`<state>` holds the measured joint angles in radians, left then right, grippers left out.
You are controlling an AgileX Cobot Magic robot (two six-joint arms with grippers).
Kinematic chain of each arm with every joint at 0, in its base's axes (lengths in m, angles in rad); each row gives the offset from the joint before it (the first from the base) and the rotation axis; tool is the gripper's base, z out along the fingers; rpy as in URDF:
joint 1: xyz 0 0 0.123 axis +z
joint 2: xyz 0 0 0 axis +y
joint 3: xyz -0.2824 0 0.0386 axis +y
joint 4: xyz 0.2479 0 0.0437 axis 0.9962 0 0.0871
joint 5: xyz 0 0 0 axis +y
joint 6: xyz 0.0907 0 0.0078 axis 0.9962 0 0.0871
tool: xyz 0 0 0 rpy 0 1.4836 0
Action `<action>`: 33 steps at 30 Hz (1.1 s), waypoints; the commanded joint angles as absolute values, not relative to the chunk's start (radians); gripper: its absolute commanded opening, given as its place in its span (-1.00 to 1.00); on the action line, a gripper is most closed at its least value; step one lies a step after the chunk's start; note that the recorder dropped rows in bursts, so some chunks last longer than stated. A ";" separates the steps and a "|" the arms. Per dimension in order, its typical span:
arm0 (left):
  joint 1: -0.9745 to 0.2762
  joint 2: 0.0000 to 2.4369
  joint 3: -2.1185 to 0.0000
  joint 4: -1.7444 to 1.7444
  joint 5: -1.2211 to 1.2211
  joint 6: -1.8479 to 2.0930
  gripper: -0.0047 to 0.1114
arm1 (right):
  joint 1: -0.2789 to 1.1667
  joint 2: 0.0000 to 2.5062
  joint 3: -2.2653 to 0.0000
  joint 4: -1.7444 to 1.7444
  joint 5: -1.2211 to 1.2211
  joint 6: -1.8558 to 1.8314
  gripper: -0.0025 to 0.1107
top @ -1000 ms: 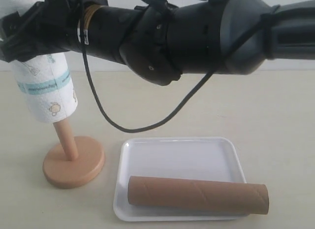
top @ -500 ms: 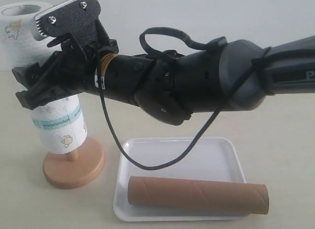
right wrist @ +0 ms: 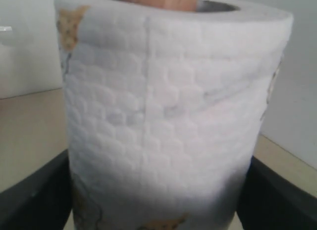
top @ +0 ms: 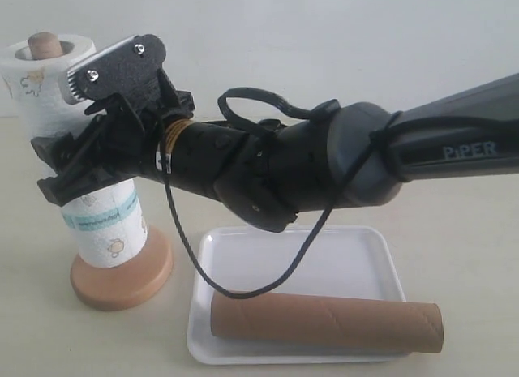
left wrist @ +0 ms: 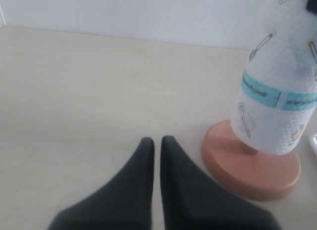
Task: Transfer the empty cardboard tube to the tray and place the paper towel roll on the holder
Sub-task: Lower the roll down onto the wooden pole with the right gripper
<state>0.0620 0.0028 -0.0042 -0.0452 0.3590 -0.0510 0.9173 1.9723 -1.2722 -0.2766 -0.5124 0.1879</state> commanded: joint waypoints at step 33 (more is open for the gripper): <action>0.058 0.000 0.000 -0.045 0.360 -0.059 -0.85 | 0.918 1.902 -1.276 -0.240 -0.430 0.187 0.48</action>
<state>0.0620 0.0028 -0.0042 -0.0452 0.3590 -0.0510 0.9173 1.9447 -1.2722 -0.2492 -0.4393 0.1853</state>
